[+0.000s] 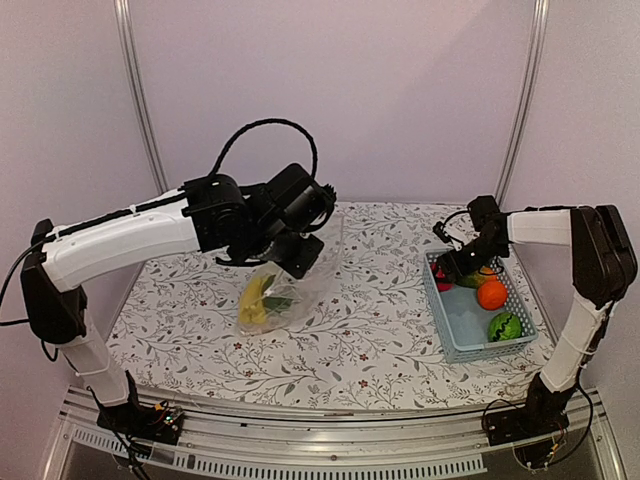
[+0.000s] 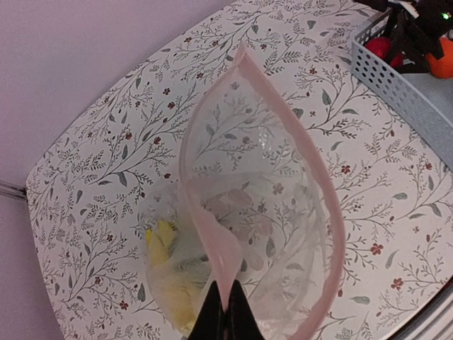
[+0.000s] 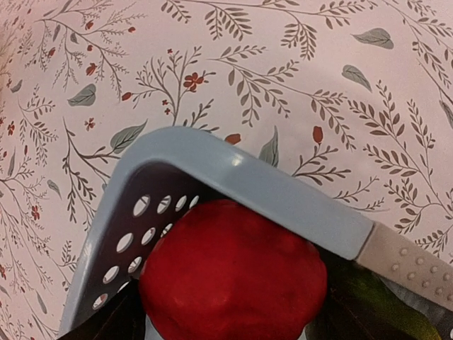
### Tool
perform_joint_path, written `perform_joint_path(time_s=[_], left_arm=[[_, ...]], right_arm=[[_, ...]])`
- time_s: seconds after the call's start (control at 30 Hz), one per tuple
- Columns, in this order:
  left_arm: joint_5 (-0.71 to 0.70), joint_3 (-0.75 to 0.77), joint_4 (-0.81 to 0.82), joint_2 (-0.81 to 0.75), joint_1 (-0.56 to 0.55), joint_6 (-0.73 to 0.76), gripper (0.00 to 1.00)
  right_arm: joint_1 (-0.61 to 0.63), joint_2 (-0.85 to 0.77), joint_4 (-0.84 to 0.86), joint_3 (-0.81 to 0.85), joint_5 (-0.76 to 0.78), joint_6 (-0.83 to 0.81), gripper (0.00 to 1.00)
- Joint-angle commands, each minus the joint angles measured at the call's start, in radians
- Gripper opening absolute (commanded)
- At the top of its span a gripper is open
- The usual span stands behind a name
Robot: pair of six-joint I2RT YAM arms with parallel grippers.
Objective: Place the food in the zip-top bag and seal the zipper
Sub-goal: Adjust the zipper food storage bag at the center of the board, then pick up the fake fruit from the bin.
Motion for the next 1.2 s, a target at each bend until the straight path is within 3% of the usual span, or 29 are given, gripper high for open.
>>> perform_joint_path(time_s=[0.0,0.23,0.63,1.0,1.17], left_arm=[[0.018,-0.013,0.038,-0.042,-0.015,-0.012,0.0],[0.026,-0.022,0.049,-0.035,-0.018,-0.017,0.0],[0.025,-0.033,0.077,-0.046,-0.023,-0.021,0.0],[0.025,-0.041,0.127,-0.073,-0.039,-0.02,0.0],[0.013,-0.092,0.2,-0.094,-0.045,-0.019,0.0]], right_arm=[[-0.006,0.025,-0.001,0.022,-0.006,0.0,0.73],[-0.007,-0.032,0.018,-0.003,0.038,-0.008,0.56],[-0.007,-0.209,0.016,-0.04,0.062,-0.037,0.53],[0.047,-0.441,-0.236,0.194,-0.244,-0.062,0.52],[0.16,-0.477,-0.223,0.295,-0.257,-0.038,0.53]])
